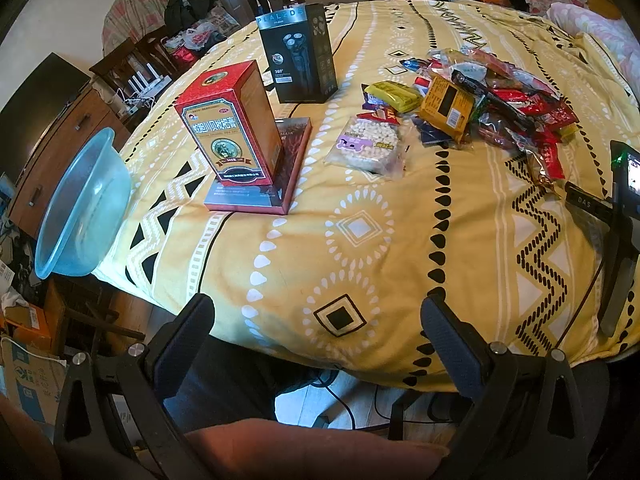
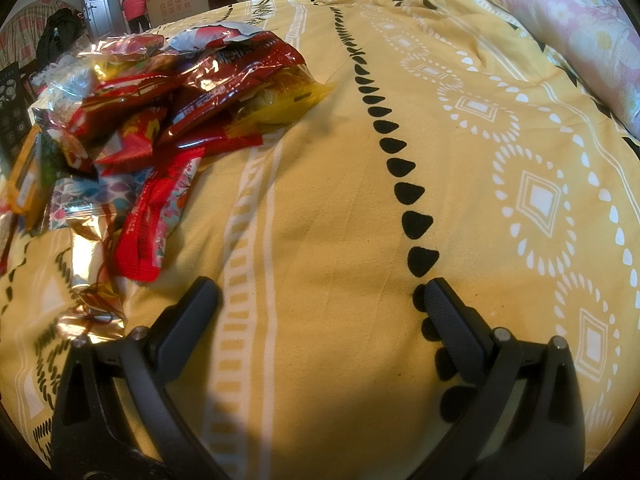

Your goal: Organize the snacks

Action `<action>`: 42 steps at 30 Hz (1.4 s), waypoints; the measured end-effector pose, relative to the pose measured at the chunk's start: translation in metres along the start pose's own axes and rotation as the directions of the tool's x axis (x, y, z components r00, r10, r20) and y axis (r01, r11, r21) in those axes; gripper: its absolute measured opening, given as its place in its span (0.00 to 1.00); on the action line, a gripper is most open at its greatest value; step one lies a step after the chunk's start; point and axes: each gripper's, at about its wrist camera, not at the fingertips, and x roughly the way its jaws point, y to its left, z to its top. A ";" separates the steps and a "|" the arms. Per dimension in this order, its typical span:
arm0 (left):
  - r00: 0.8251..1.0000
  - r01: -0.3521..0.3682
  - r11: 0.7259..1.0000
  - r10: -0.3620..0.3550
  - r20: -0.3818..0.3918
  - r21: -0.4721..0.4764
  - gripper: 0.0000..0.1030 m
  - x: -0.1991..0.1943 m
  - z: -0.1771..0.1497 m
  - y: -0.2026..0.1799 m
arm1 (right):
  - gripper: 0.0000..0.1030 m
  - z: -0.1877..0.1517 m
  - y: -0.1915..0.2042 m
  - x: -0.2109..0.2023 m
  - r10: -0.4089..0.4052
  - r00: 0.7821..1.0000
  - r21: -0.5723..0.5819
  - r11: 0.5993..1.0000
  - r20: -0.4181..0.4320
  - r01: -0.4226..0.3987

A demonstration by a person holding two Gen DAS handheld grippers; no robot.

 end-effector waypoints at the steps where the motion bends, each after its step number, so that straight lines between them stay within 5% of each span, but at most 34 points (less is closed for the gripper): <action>1: 1.000 -0.001 1.000 0.001 -0.001 0.000 1.00 0.000 0.000 0.000 | 1.00 0.000 0.000 0.000 0.000 1.000 0.000 1.000 0.000 0.000; 42: 0.999 -0.035 0.999 0.035 0.008 0.028 1.00 0.003 -0.005 -0.007 | 1.00 0.000 0.000 -0.001 0.000 1.000 0.000 1.000 0.000 0.000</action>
